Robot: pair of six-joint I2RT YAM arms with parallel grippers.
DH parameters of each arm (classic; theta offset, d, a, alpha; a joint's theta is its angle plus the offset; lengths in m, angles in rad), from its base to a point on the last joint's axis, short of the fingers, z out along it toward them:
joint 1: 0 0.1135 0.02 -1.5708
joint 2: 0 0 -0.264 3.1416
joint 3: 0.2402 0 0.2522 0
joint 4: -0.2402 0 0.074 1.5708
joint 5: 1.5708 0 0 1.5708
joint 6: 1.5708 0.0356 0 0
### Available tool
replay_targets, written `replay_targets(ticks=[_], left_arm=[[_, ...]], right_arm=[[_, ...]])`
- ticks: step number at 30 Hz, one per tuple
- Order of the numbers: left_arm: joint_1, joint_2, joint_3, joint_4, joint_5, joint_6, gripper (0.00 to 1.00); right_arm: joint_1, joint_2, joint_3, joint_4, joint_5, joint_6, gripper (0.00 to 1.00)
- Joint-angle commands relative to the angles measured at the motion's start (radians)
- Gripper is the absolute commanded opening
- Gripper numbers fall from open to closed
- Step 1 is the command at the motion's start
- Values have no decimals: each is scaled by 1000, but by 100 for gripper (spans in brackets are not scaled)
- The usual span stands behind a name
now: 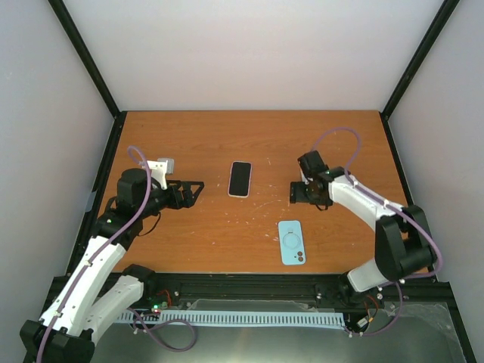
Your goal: Put the phone into the phone case
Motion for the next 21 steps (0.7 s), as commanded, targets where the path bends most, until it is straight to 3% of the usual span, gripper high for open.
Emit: replay_targets(ticks=[1,7,21], left_arm=[[-3,-13,2,8,-12,15,100],[-3,-14,0,8,-17,14,100],[-3,12,11,-20,-53,-18,100]], right_arm=[[104,-92,-88,-49,-58,99,93],[224,-78,-149,-46,-53,157,95],[288,16,-205,12,-70,175,96]])
